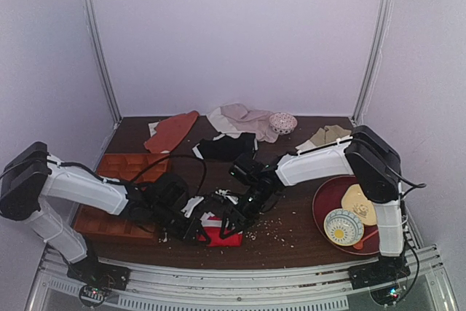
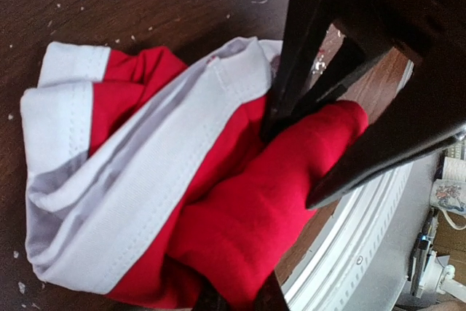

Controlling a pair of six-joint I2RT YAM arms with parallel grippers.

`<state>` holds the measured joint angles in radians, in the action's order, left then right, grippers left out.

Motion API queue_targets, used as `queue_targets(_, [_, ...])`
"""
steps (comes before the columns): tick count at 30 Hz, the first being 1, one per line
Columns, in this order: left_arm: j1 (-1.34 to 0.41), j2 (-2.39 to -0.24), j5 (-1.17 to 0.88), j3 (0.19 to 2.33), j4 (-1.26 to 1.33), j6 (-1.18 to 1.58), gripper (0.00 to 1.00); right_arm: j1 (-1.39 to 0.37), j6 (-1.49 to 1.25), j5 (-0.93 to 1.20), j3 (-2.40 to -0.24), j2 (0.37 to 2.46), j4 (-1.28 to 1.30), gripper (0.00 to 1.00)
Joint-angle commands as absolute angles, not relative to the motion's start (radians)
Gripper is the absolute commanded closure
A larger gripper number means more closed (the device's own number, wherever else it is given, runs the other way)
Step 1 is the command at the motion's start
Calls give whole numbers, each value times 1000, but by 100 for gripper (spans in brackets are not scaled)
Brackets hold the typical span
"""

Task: Roll the underwear
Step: Roll the underwear at the center of the board.

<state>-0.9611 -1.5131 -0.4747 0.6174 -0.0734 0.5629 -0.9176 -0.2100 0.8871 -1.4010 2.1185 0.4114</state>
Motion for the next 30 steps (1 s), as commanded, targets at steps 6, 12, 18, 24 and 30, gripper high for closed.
queue_targets(6, [-967,-1537,-549,625,-172,568,100,-946,-208,644,-1323,1957,366,63])
queue_targets(12, [-965,-1552,-560,644,-193,571,100,-1036,-171,426,-1282,1854,366,63])
queue_targets(18, [-965,-1569,-572,665,-207,576,100,-1206,-113,135,-1279,1797,410,63])
queue_targets(24, [-960,-1597,-596,677,-208,581,100,-1327,-79,-69,-1247,1800,393,64])
queue_targets(30, [-950,-1611,-615,688,-225,574,100,-1398,10,-261,-1239,1851,382,63])
